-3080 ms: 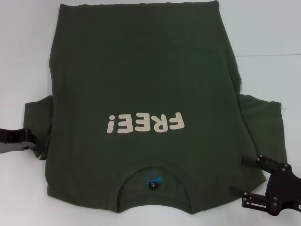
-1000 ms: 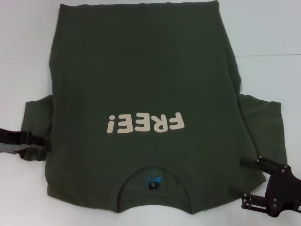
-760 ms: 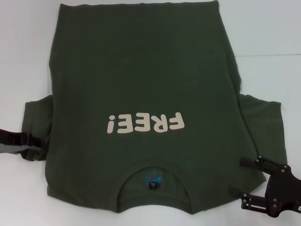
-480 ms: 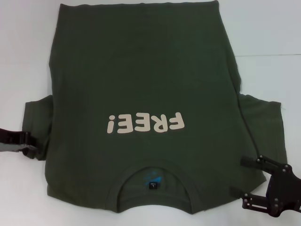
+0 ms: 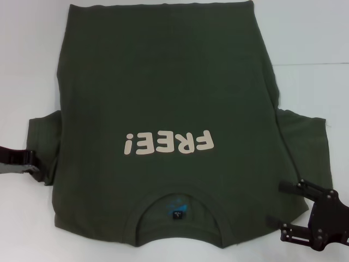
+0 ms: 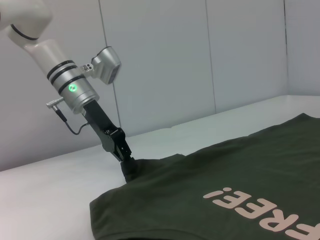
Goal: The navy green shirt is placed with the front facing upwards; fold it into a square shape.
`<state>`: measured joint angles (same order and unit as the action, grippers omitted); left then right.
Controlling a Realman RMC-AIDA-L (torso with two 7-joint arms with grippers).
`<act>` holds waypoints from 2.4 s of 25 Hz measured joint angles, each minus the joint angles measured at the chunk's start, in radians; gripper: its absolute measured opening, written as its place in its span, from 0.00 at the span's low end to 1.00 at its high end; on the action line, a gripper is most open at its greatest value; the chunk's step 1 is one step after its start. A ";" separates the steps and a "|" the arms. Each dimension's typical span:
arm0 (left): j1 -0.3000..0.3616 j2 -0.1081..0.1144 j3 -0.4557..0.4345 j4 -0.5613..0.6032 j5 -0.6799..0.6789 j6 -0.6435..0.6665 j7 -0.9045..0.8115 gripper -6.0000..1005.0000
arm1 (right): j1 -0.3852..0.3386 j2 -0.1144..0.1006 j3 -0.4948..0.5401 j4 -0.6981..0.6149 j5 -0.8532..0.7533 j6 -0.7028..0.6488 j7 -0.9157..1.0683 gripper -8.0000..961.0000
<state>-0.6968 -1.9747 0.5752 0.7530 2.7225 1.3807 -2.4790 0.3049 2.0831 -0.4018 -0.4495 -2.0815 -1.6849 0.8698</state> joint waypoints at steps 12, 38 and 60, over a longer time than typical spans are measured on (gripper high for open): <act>-0.005 0.027 -0.077 0.029 -0.040 0.076 0.008 0.06 | 0.000 0.003 0.002 0.000 0.000 0.001 0.000 0.92; -0.001 0.036 -0.075 0.043 -0.043 0.097 0.017 0.07 | 0.006 0.003 0.002 0.000 0.000 0.001 0.000 0.92; 0.002 0.011 0.023 0.032 -0.014 0.034 0.025 0.36 | 0.010 0.003 0.001 0.000 0.000 -0.012 0.000 0.92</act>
<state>-0.6947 -1.9638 0.5981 0.7854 2.7080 1.4144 -2.4541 0.3145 2.0861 -0.4004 -0.4495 -2.0816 -1.6973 0.8698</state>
